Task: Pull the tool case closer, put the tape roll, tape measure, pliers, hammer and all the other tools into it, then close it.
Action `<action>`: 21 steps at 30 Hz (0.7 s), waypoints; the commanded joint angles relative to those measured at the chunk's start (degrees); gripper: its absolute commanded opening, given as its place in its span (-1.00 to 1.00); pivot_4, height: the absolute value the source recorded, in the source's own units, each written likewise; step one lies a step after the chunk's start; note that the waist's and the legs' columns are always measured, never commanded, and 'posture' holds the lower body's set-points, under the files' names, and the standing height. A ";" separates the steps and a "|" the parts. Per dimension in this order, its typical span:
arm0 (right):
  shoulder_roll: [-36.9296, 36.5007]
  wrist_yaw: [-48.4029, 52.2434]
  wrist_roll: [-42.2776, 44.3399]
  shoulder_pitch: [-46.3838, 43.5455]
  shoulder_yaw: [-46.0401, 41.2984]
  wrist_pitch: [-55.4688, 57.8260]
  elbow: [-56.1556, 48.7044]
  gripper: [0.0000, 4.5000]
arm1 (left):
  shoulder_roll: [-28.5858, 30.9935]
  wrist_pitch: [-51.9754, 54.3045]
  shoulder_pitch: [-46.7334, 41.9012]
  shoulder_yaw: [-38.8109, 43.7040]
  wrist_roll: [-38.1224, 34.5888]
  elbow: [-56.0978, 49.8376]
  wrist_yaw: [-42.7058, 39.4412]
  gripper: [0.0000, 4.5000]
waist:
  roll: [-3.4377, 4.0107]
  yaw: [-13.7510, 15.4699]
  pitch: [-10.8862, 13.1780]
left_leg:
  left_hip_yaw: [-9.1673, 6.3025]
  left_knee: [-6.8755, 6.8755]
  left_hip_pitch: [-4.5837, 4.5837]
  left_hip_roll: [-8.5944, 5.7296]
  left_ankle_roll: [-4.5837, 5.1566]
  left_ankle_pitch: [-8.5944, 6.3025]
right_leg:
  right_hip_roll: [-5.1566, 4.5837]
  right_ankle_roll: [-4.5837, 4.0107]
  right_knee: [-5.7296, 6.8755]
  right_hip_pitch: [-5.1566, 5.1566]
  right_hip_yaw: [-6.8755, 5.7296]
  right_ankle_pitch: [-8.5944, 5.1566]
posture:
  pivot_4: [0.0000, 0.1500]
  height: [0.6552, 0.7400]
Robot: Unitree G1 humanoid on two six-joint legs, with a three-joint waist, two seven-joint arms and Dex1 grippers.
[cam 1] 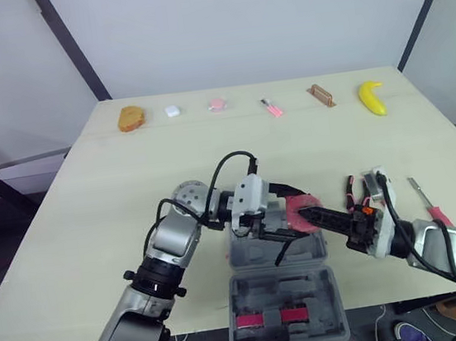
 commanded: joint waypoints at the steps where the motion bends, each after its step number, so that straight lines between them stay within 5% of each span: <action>1: -1.00 -0.03 1.23 -0.04 -0.02 -0.05 -0.46 -0.37 | -0.09 -1.44 -0.53 0.60 -0.49 -0.76 -0.07 0.33 | 0.00 -0.01 0.00 | 0.00 0.00 0.00 0.00 0.00 0.00 | 0.00 0.00 0.00 0.00 0.00 0.00 | 1.00 1.00; 2: -1.25 0.21 1.22 0.05 0.08 0.07 -0.52 -0.62 | -0.08 -1.47 -0.48 0.61 -0.49 -0.64 -0.08 0.33 | 0.00 -0.01 0.00 | -0.01 0.00 -0.01 0.01 0.00 0.00 | 0.00 0.00 0.00 0.00 -0.01 0.00 | 1.00 1.00; 5: -2.31 1.12 1.52 1.10 -0.55 0.25 -0.36 -0.74 | 0.12 1.32 -0.05 1.13 -1.81 -0.91 0.06 0.33 | 0.00 -0.01 0.00 | -0.02 0.00 -0.01 0.01 0.00 0.00 | 0.00 0.00 0.00 0.00 -0.01 0.00 | 1.00 1.00; 8: -3.88 3.43 1.28 3.41 -2.22 0.76 0.79 -0.78 | 1.60 3.67 0.97 1.73 -4.17 -2.24 -2.27 1.00 | 0.00 0.00 0.00 | -0.01 0.00 -0.01 0.01 0.00 0.00 | 0.00 0.00 0.00 0.00 -0.01 0.00 | 1.00 1.00; 15: -8.10 15.30 -3.71 12.07 -7.04 5.25 6.39 -0.78 | 6.00 8.05 2.93 4.99 -10.60 -4.96 -6.89 1.00 | 0.00 0.08 0.00 | -0.01 -0.01 -0.05 0.04 0.03 -0.02 | 0.01 0.00 -0.09 0.00 -0.03 0.00 | 1.00 1.00; 21: -9.26 25.83 -17.17 17.20 -8.64 6.93 18.26 -0.78 | 14.40 11.05 6.88 7.62 -14.44 -8.75 -13.87 1.00 | 0.01 -0.04 0.01 | 0.02 -0.02 -0.02 0.08 0.03 -0.02 | 0.08 -0.01 -0.09 0.00 0.01 0.00 | 1.00 1.00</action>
